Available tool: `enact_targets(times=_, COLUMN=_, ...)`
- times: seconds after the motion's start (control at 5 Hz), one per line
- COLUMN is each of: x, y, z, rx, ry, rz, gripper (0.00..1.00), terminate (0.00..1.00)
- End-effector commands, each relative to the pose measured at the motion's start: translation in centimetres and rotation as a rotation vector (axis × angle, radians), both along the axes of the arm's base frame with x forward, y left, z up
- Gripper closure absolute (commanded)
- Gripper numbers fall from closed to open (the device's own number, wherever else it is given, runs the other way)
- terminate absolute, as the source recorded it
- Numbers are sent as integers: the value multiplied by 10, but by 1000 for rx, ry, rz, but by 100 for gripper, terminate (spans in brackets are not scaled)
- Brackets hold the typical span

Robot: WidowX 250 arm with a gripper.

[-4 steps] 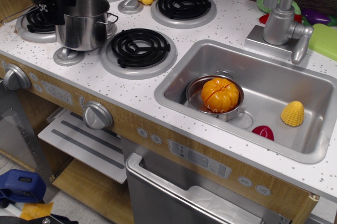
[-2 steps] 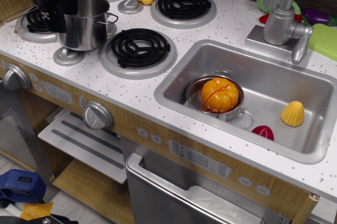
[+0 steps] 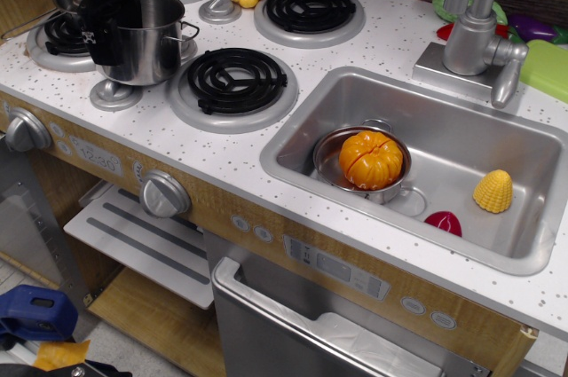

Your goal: Put pot on stove which is near stove

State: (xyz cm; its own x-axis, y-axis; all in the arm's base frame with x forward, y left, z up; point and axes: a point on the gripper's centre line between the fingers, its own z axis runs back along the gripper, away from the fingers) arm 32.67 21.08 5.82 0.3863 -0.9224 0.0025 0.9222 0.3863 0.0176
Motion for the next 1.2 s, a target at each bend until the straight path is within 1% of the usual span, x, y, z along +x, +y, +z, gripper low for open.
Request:
enact_targets(times=0.0, x=6, y=5, z=12, rx=30, ry=-43, rz=17, gripper=100, terminate=0)
enact_targets(times=0.2, x=6, y=-2, z=21, rx=68, ry=-54, rz=24, gripper=100, terminate=0)
enact_targets(times=0.4, x=4, y=-5, z=21, rx=69, ry=-81, rz=33, gripper=100, terminate=0)
enact_targets(times=0.8, x=11, y=-25, z=39, rx=121, ry=-161, rz=77, gripper=100, terminate=0)
enact_targets(times=1.0, x=25, y=-43, z=50, rx=102, ry=-193, rz=116, gripper=100, terminate=0)
